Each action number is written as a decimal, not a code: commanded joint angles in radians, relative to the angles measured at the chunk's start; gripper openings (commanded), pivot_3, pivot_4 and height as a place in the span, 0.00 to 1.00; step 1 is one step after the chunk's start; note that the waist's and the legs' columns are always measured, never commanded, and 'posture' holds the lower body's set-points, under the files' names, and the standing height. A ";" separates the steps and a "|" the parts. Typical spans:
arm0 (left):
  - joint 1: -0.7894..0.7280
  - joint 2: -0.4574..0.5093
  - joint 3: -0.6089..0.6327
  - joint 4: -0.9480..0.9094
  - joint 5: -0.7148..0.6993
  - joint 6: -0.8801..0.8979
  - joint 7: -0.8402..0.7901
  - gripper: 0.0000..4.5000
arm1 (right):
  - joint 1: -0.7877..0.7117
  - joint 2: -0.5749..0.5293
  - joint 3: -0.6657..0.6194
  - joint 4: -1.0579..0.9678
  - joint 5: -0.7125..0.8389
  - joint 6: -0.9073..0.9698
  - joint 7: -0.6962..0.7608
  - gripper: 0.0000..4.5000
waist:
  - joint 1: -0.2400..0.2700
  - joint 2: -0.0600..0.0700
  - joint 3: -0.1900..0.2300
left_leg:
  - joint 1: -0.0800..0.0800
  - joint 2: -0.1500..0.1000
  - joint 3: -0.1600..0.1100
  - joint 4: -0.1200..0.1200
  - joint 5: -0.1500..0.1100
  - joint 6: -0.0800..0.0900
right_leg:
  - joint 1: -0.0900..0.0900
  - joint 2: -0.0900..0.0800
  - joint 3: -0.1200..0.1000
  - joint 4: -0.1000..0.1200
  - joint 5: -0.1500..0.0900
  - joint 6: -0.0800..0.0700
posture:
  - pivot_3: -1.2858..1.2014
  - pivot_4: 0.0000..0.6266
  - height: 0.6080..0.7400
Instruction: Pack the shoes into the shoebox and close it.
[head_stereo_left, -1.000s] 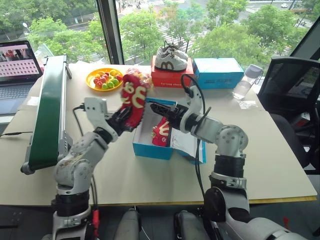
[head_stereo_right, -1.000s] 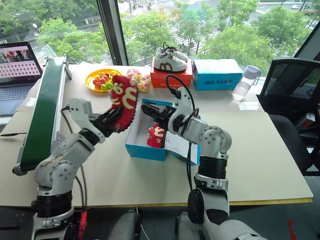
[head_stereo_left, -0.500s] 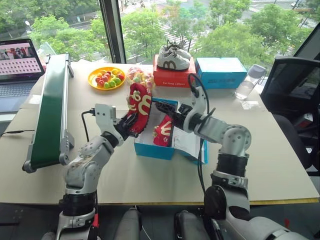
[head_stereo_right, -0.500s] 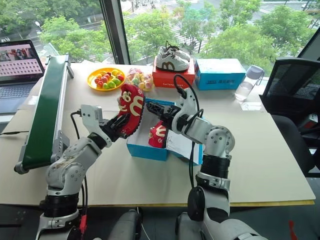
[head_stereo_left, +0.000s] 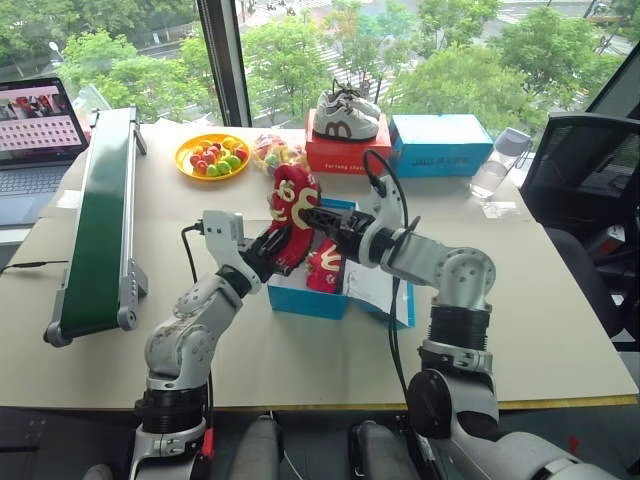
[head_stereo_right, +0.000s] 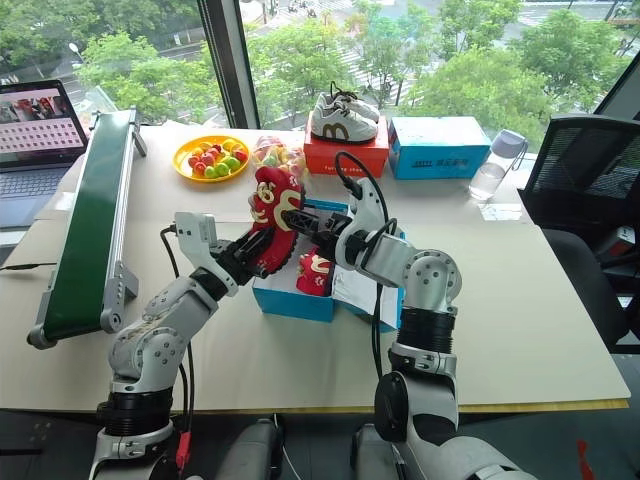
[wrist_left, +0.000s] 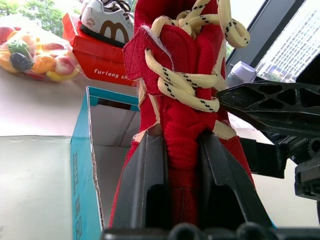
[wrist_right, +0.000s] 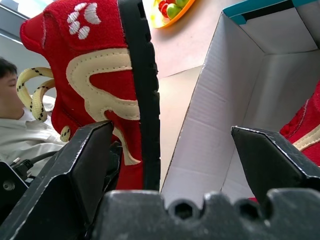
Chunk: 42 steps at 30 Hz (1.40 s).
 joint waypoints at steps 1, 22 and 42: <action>-0.025 -0.007 -0.007 -0.064 -0.026 -0.005 -0.006 0.11 | 0.002 0.081 0.012 -0.034 0.050 -0.019 -0.005 1.00 | 0.000 0.000 0.000 | 0.000 0.000 0.000 0.000 0.000 0.000 | 0.000 0.000 0.000 0.000 0.000 0.000 | 0.52 0.24 1.00; -0.017 0.000 -0.021 -0.071 -0.013 0.007 -0.010 0.10 | 0.009 0.074 0.061 -0.077 0.169 -0.030 -0.031 0.07 | 0.000 0.000 0.000 | 0.000 0.000 0.000 0.000 0.000 0.000 | 0.000 0.000 0.000 0.000 0.000 0.000 | 0.52 0.24 1.00; 0.085 0.217 -0.068 -0.114 0.118 -0.062 -0.159 0.55 | 0.016 0.004 0.080 -0.045 0.031 -0.135 -0.200 0.07 | -0.004 0.000 0.000 | 0.000 0.001 0.001 0.000 0.000 0.000 | -0.003 0.001 0.001 0.001 0.000 0.000 | 0.52 0.24 1.00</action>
